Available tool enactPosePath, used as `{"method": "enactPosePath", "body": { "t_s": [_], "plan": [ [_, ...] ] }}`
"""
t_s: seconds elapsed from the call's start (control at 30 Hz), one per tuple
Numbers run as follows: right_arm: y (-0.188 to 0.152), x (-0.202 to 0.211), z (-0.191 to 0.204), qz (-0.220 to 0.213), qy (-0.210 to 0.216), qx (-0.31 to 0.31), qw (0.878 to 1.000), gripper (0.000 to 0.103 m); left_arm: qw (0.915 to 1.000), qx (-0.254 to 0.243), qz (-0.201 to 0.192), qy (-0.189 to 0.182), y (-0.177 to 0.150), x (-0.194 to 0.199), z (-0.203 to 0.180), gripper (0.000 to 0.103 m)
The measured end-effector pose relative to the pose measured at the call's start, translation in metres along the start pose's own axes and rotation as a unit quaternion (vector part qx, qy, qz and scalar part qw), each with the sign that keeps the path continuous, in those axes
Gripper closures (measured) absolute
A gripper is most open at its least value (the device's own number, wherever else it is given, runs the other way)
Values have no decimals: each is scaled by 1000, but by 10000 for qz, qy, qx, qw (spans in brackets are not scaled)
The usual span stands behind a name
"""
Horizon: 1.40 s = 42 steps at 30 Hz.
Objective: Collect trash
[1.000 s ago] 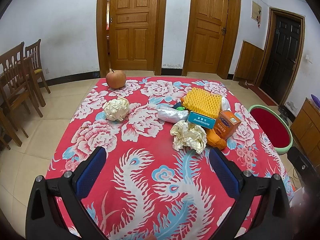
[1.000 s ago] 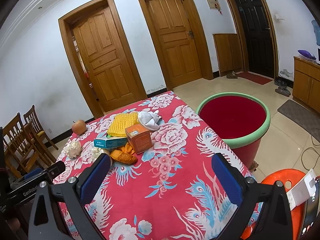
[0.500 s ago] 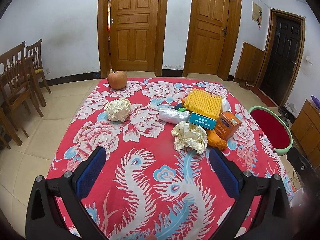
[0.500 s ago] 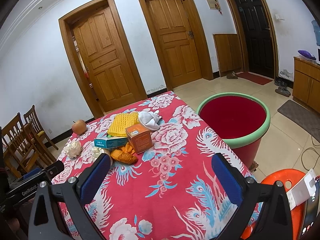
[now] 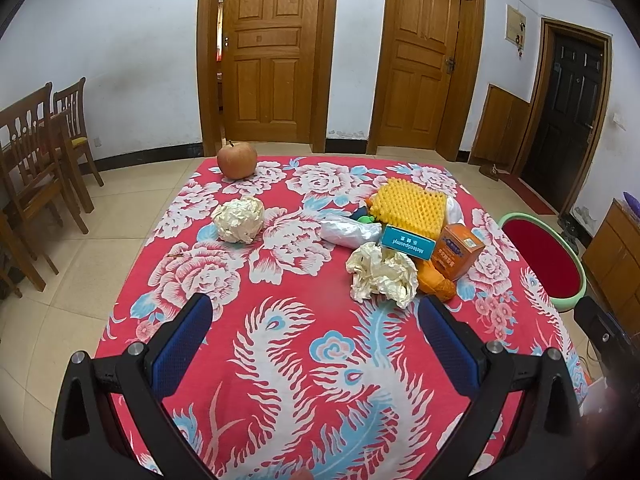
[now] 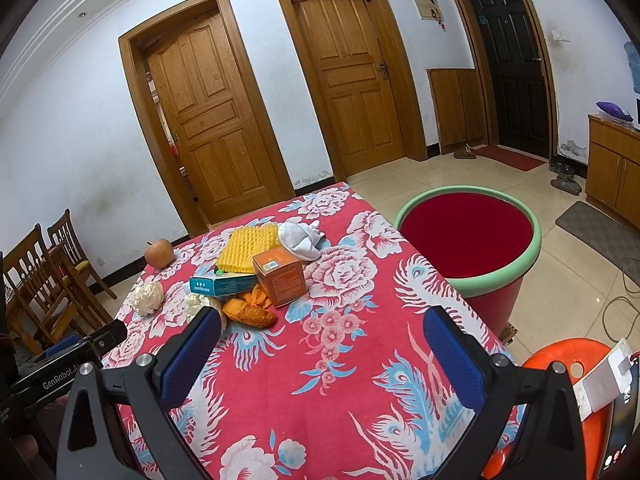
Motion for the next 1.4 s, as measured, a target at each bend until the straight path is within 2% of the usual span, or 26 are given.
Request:
{"method": "enactPosePath", "body": {
  "t_s": [0.47, 0.73, 0.93, 1.13, 1.4],
  "plan": [
    [15, -16, 11, 103, 249, -19, 9996, 0, 9997, -141, 135, 149, 21, -16, 9, 2],
    [33, -53, 19, 337, 287, 111, 9990, 0, 9988, 105, 228, 431, 58, -48, 46, 2],
    [40, -82, 25, 573, 145, 265, 9979, 0, 9971, -78, 196, 730, 79, -77, 76, 2],
    [38, -113, 23, 971, -108, 263, 9949, 0, 9969, -225, 373, 651, 93, -109, 93, 2],
    [34, -139, 29, 1286, -269, 380, 9906, 0, 9951, -368, 805, 445, 96, -159, 88, 5]
  ]
}}
Point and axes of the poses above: each gripper's, at about its wrist camera, not at the fingertips, and x roughly against the way its jaws point, z to its left, y to its top, the point moved 2 cm from there along -x, roughly the way its jaws point, and after that the axes turned 10 degrees about x, right-handed, at the moved point
